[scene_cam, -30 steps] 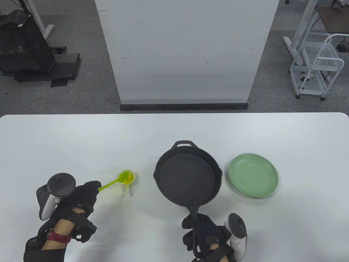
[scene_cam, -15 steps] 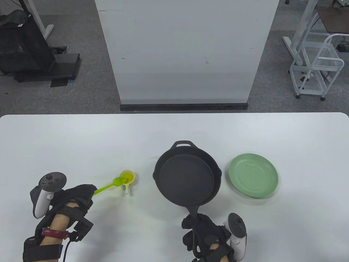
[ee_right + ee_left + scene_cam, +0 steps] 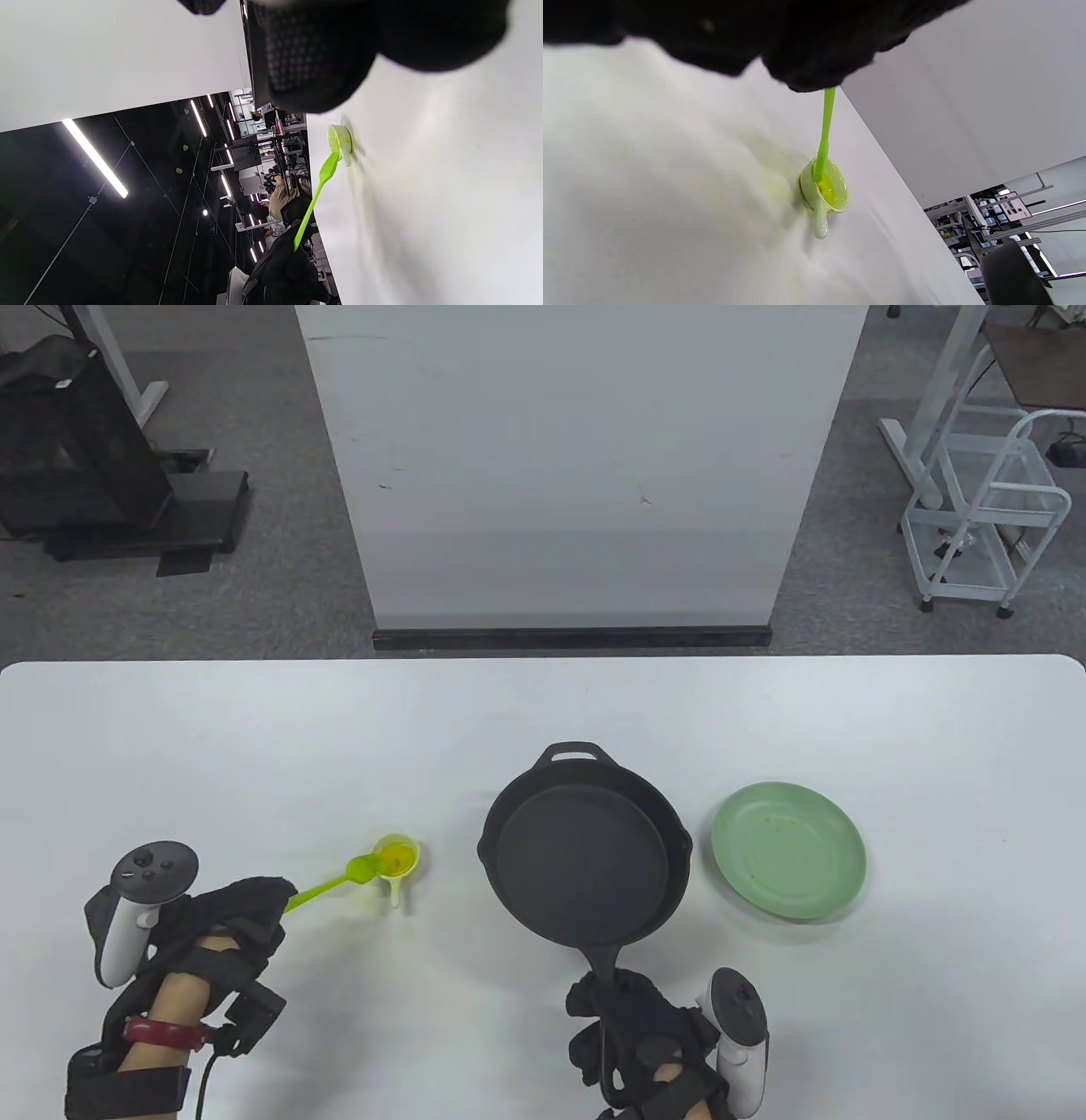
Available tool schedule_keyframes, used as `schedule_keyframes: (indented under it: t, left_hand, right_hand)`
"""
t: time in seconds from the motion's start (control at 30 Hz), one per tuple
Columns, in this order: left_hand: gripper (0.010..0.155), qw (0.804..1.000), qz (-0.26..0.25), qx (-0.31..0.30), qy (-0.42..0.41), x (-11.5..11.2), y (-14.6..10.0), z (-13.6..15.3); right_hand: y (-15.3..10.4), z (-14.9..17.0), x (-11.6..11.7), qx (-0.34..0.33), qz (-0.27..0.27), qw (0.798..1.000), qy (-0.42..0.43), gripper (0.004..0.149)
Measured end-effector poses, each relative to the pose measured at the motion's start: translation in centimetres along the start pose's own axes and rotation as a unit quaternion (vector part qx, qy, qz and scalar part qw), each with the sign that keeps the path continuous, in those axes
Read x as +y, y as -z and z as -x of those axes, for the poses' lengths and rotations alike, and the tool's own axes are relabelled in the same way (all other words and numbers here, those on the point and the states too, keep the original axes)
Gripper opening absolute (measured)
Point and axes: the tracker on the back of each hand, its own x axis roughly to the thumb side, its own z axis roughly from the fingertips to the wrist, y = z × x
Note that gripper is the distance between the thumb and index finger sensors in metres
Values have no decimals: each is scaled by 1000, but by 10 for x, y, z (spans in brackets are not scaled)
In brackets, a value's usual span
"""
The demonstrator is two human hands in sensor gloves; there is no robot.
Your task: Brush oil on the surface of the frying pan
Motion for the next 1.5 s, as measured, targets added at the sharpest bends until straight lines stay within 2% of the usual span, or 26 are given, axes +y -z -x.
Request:
schedule_keyframes:
  t: [0.13, 0.27, 0.47, 0.57, 0.67, 0.73, 0.83, 1.03, 1.13, 1.3, 1.5]
  left_hand:
    - [51, 999, 3, -25, -33, 3, -6, -8]
    - [51, 996, 6, -59, -67, 0, -12, -29]
    - [51, 988, 42, -127, -73, -14, -25, -94]
    - [51, 986, 63, -139, -69, -24, -25, -114]
    - [51, 982, 95, -154, -55, -48, -24, -145]
    - [50, 980, 111, -157, -50, -60, -23, -155]
    - [51, 976, 143, -160, -27, -92, -17, -179]
    - [51, 973, 183, -143, 2, -145, 0, -203]
    - [50, 972, 194, -135, 15, -165, 7, -208]
    - [50, 969, 204, -129, 53, -187, 17, -213]
    - [49, 967, 193, -129, 101, -190, 20, -215]
  right_hand:
    - [0, 0, 0, 0, 0, 1000, -3, 53]
    - [0, 0, 0, 0, 4, 1000, -4, 53]
    - [0, 0, 0, 2, 5, 1000, -2, 53]
    - [0, 0, 0, 0, 5, 1000, -4, 53]
    - [0, 0, 0, 0, 7, 1000, -6, 53]
    - [0, 0, 0, 0, 7, 1000, -6, 53]
    - [-1, 0, 1, 0, 7, 1000, -10, 53]
    - [-1, 0, 1, 0, 8, 1000, -9, 53]
    - [-1, 0, 1, 0, 8, 1000, -8, 53]
    - [-1, 0, 1, 1, 5, 1000, -9, 53]
    - [-2, 0, 0, 1, 11, 1000, -11, 53]
